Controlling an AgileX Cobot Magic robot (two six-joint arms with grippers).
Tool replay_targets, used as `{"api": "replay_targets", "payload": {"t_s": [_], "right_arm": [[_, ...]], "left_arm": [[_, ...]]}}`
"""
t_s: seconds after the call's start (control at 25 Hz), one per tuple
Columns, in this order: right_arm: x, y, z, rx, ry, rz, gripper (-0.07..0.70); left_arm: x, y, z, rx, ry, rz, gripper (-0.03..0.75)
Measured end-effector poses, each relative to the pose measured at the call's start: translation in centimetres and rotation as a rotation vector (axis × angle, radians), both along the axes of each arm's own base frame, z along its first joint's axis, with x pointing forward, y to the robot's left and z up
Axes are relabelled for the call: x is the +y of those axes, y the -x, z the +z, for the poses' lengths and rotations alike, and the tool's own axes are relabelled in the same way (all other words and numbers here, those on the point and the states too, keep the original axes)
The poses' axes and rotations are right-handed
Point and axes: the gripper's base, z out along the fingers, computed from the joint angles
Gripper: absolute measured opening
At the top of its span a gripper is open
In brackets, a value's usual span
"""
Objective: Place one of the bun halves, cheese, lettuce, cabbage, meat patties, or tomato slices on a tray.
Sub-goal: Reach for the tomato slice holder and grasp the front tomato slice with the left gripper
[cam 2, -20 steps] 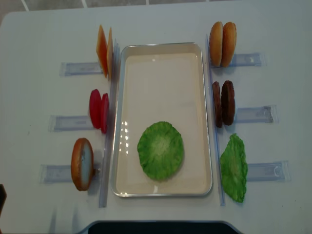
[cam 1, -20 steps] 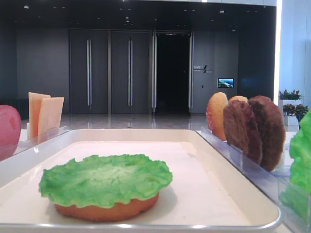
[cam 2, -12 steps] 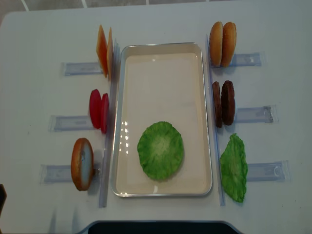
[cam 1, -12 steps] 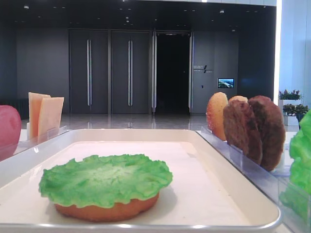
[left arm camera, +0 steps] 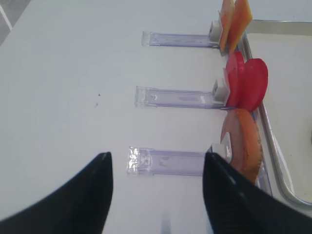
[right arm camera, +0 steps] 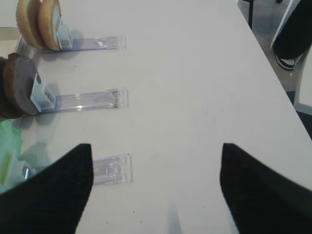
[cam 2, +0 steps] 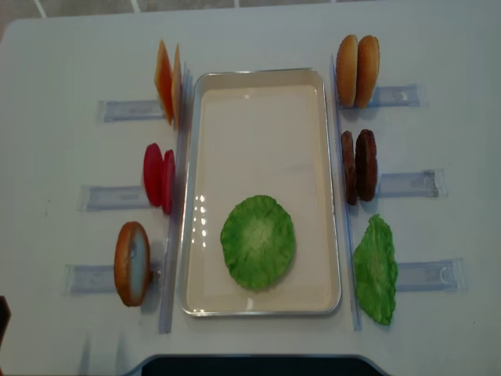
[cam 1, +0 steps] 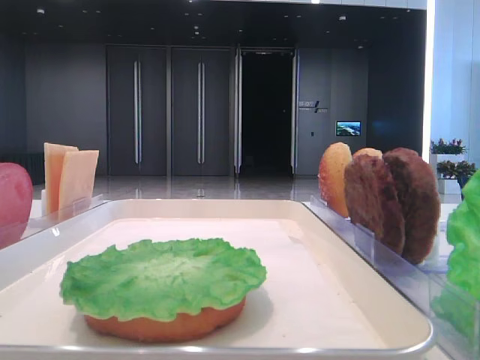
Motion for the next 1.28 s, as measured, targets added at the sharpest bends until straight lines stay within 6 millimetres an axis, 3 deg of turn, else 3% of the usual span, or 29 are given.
{"api": "replay_targets", "payload": {"t_s": [0.72,1.28], "right_arm": [[0.0,0.0,0.0,0.000,0.000,0.000,0.541],[0.0,0.0,0.0,0.000,0.000,0.000,0.541]], "left_arm": [[0.1,-0.1,0.0,0.009,-0.011,0.007,0.453],[0.3,-6.8,-1.0,0.466,0.003,0.034,0.453]]}}
